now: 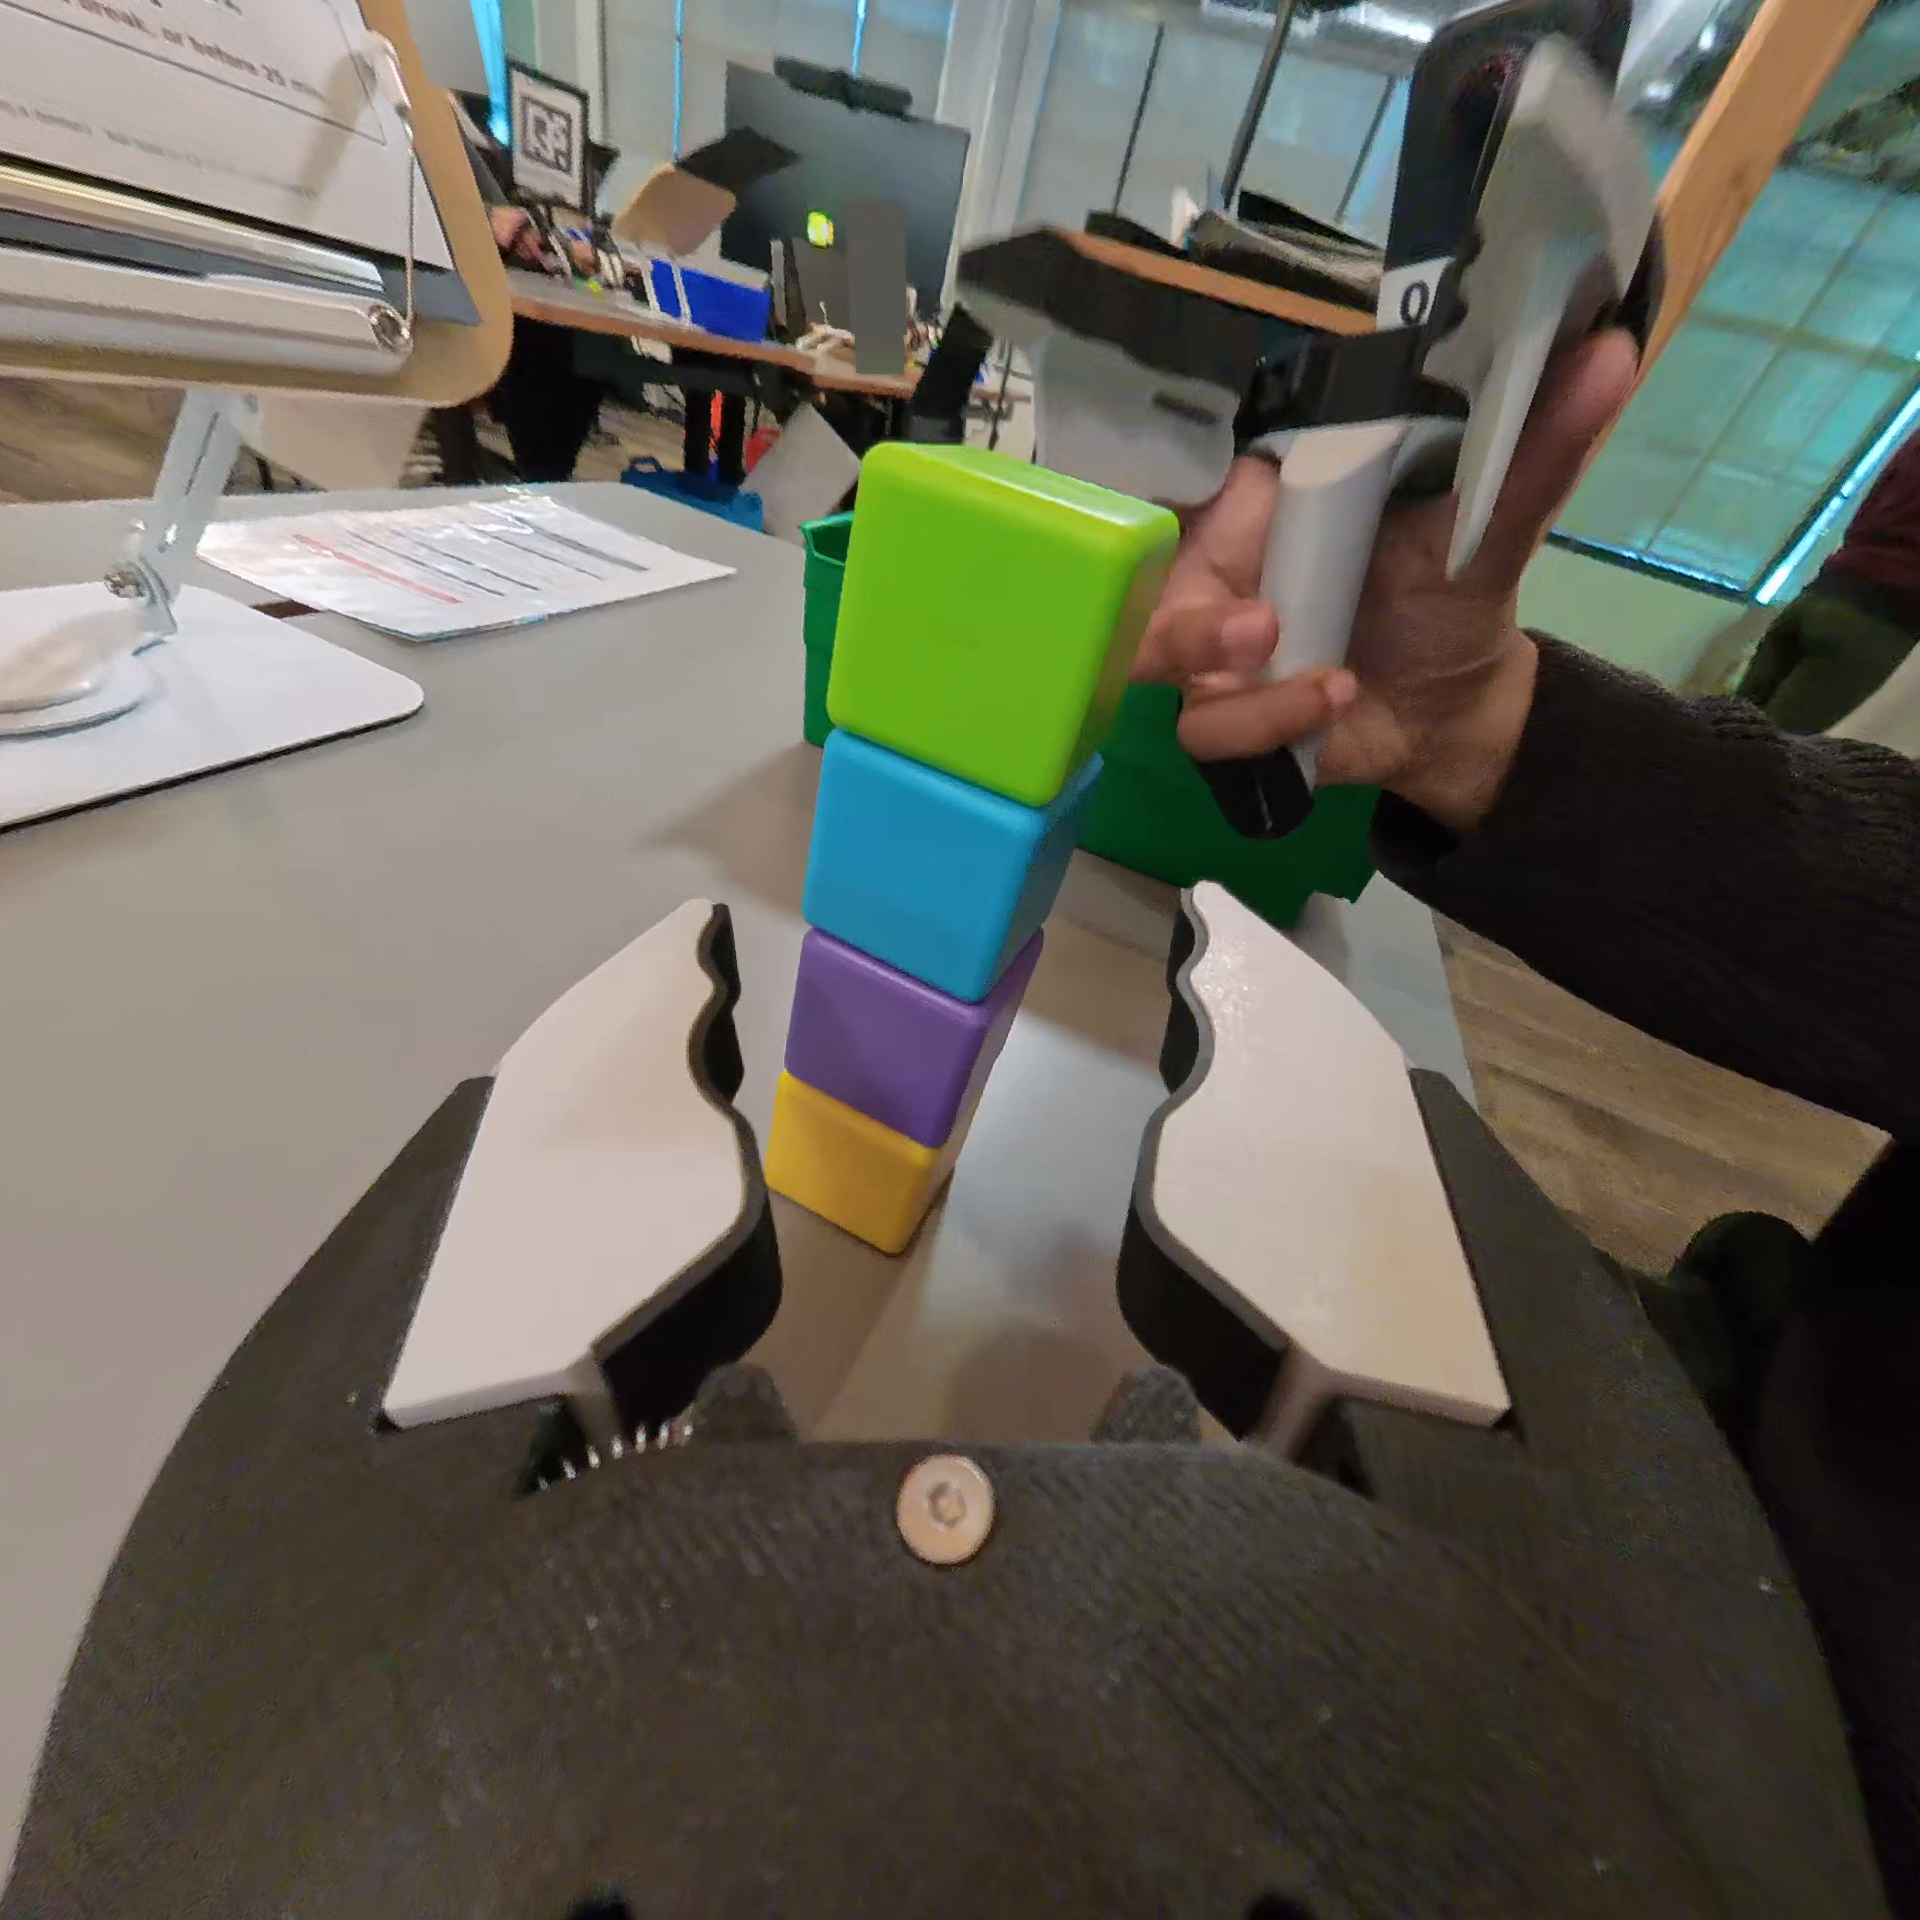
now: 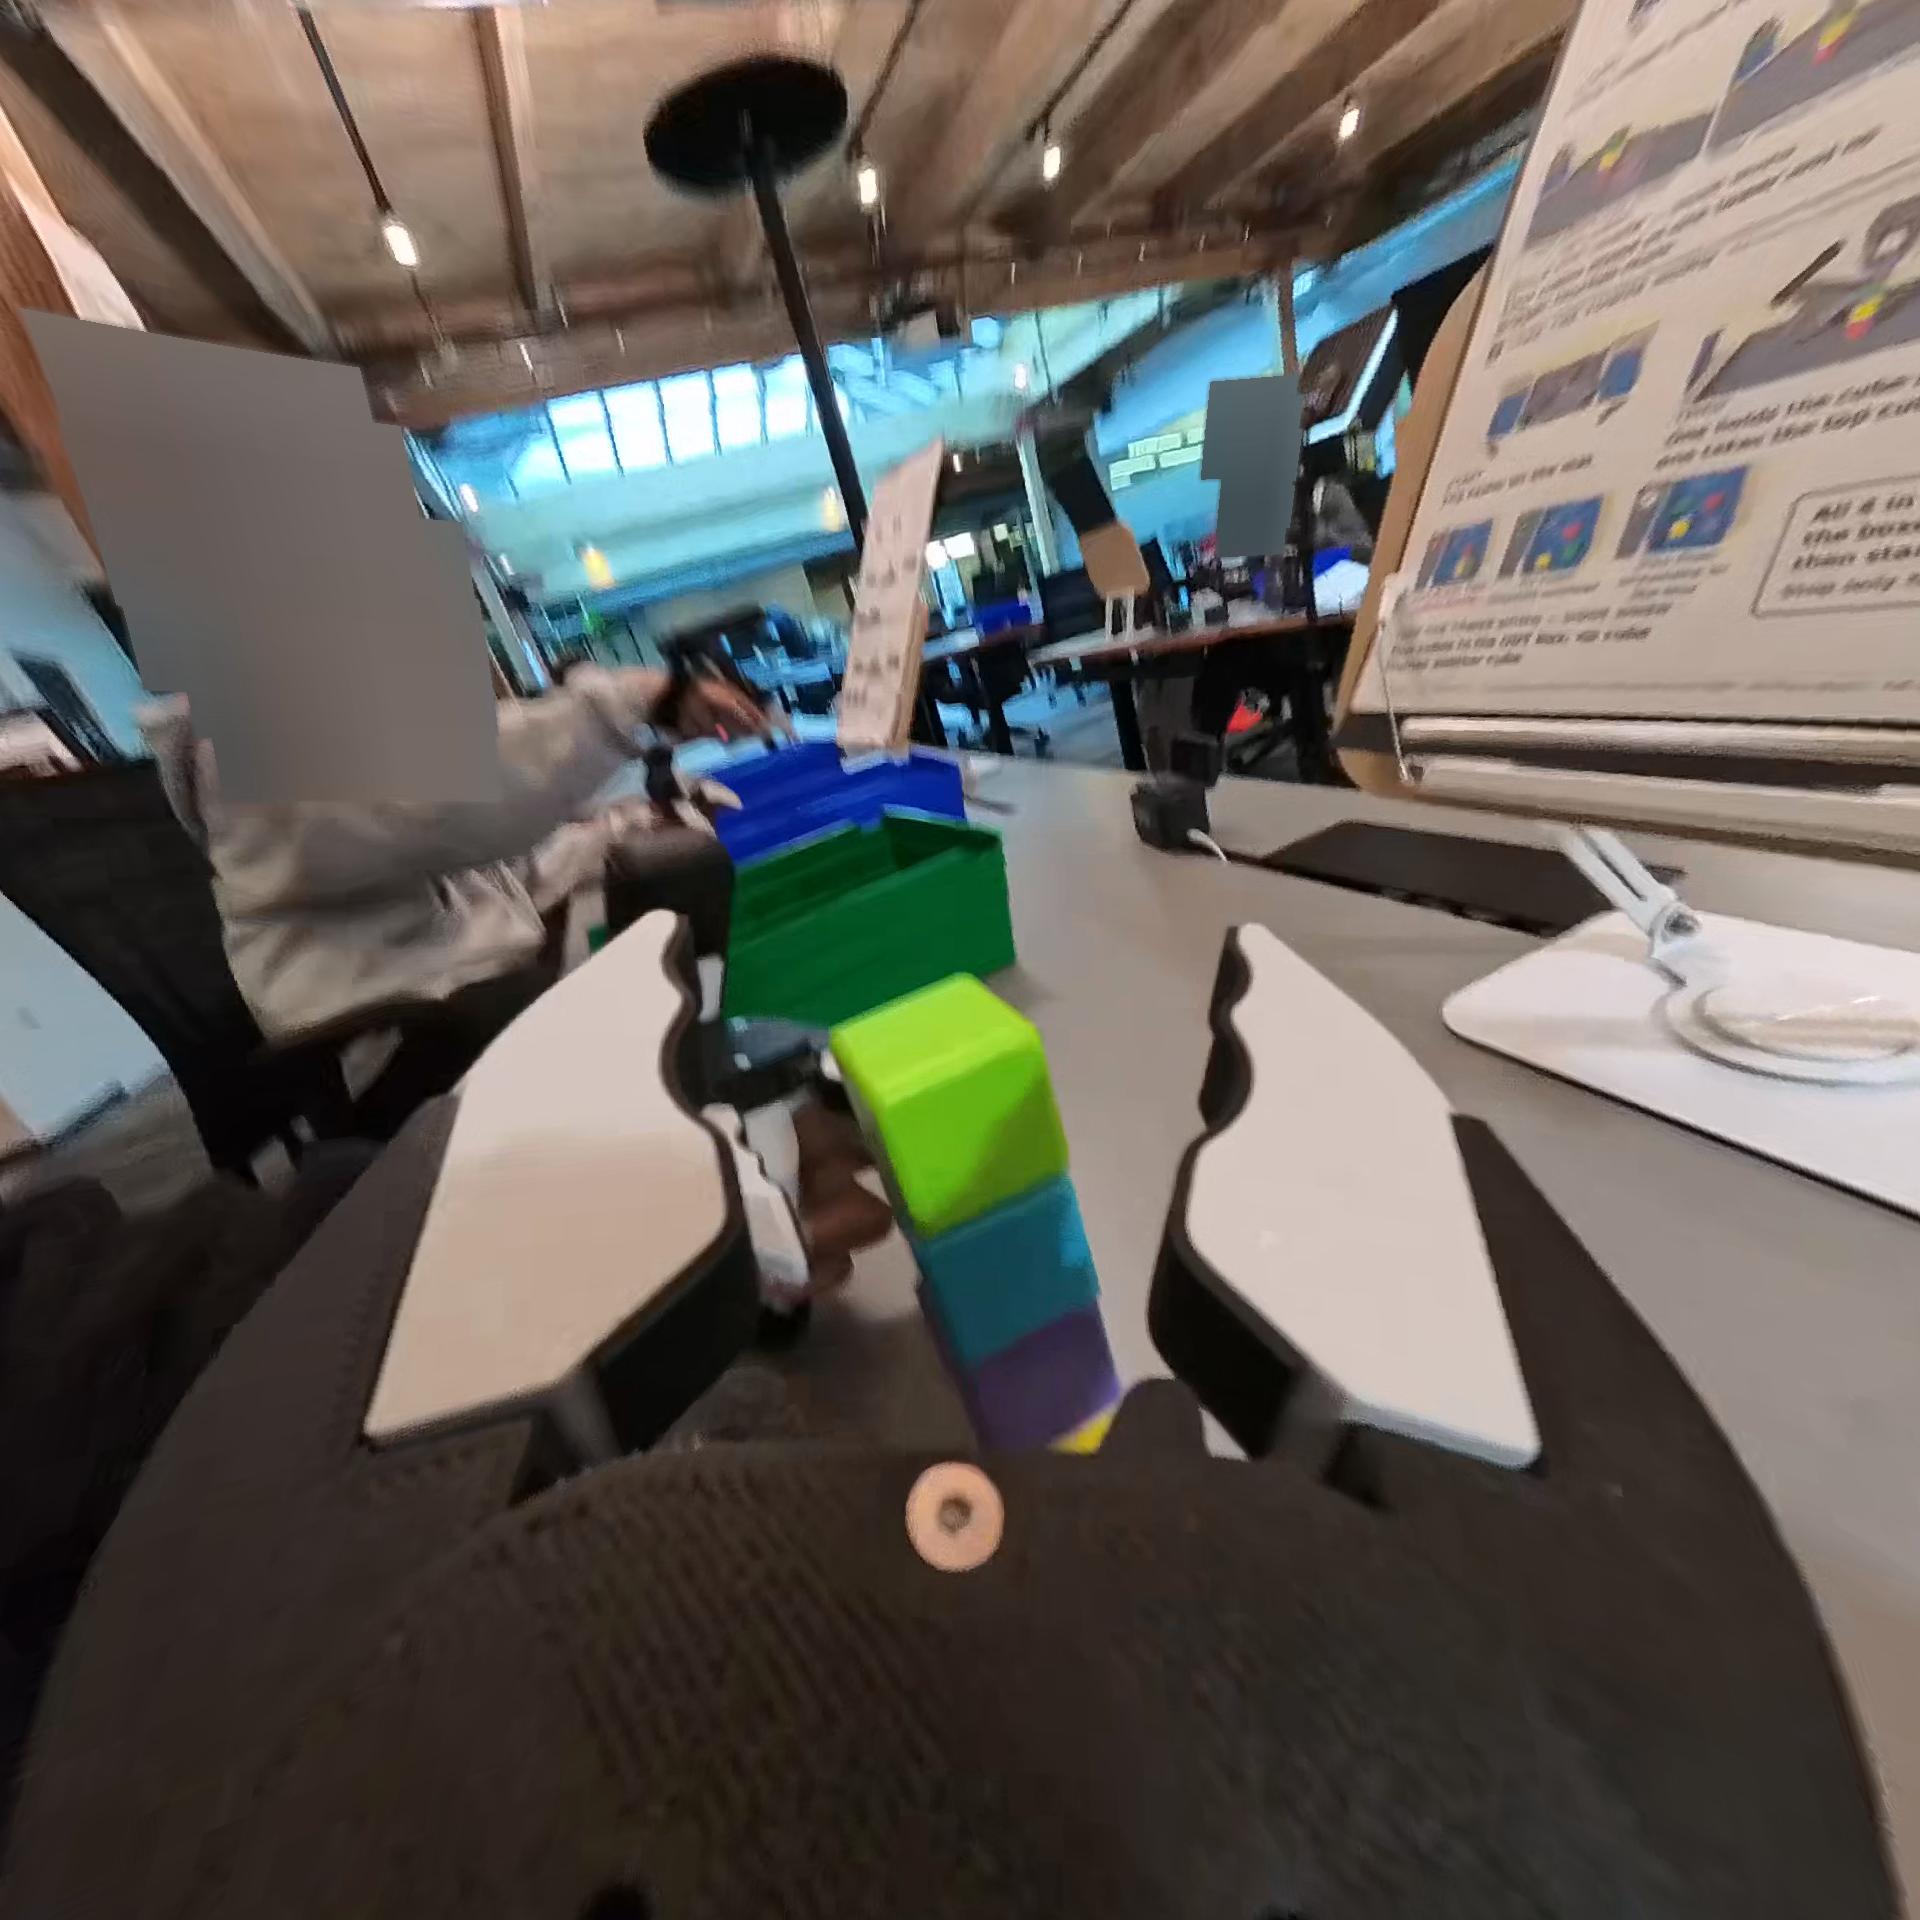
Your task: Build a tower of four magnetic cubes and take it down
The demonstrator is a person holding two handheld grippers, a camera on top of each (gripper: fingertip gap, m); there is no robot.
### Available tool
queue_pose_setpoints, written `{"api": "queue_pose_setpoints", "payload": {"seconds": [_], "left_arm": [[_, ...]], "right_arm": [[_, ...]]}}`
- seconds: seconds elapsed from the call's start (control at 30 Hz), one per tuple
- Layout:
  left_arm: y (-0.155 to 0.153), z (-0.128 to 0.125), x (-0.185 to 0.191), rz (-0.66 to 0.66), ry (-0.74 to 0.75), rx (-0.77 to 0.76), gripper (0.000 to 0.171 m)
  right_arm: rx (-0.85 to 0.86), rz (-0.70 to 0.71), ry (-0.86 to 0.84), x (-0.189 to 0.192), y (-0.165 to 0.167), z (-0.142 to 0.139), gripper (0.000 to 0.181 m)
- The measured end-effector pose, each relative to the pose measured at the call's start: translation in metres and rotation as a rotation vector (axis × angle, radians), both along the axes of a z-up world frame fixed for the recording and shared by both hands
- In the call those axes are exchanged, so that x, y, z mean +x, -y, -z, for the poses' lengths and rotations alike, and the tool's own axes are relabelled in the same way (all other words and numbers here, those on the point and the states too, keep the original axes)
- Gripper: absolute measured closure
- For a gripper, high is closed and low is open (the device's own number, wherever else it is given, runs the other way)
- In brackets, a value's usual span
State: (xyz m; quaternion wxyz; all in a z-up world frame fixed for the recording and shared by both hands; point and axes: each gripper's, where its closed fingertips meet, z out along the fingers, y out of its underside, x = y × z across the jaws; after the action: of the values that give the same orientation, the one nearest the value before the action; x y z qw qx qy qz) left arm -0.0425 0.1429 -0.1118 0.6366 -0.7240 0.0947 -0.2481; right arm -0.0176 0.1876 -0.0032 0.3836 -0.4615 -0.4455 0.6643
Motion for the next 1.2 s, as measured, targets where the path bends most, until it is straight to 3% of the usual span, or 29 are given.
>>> {"api": "queue_pose_setpoints", "payload": {"seconds": [0.1, 0.3, 0.43, 0.73, 1.0, 1.13, 1.2], "left_arm": [[-0.003, 0.002, 0.001, 0.017, -0.030, 0.001, 0.089], [-0.005, 0.001, 0.009, 0.118, 0.070, 0.007, 0.090], [-0.011, -0.005, 0.005, 0.087, 0.115, 0.051, 0.096], [-0.020, 0.001, 0.017, 0.060, 0.009, 0.029, 0.097], [-0.015, 0.007, 0.023, 0.099, -0.102, 0.010, 0.119], [-0.005, 0.011, 0.034, 0.186, -0.159, -0.008, 0.118], [-0.007, 0.008, 0.033, 0.157, -0.163, 0.010, 0.108]], "right_arm": [[0.087, 0.002, 0.076, 0.003, 0.003, 0.021, 0.099], [0.207, -0.041, 0.185, 0.015, 0.020, 0.042, 0.103], [0.189, -0.011, 0.183, 0.010, 0.020, 0.043, 0.102], [0.294, 0.064, 0.221, 0.015, 0.015, 0.047, 0.101], [0.299, 0.083, 0.195, 0.020, 0.019, 0.038, 0.105], [0.304, 0.071, 0.204, 0.021, 0.020, 0.039, 0.106], [0.311, 0.090, 0.185, 0.022, 0.017, 0.036, 0.112]]}}
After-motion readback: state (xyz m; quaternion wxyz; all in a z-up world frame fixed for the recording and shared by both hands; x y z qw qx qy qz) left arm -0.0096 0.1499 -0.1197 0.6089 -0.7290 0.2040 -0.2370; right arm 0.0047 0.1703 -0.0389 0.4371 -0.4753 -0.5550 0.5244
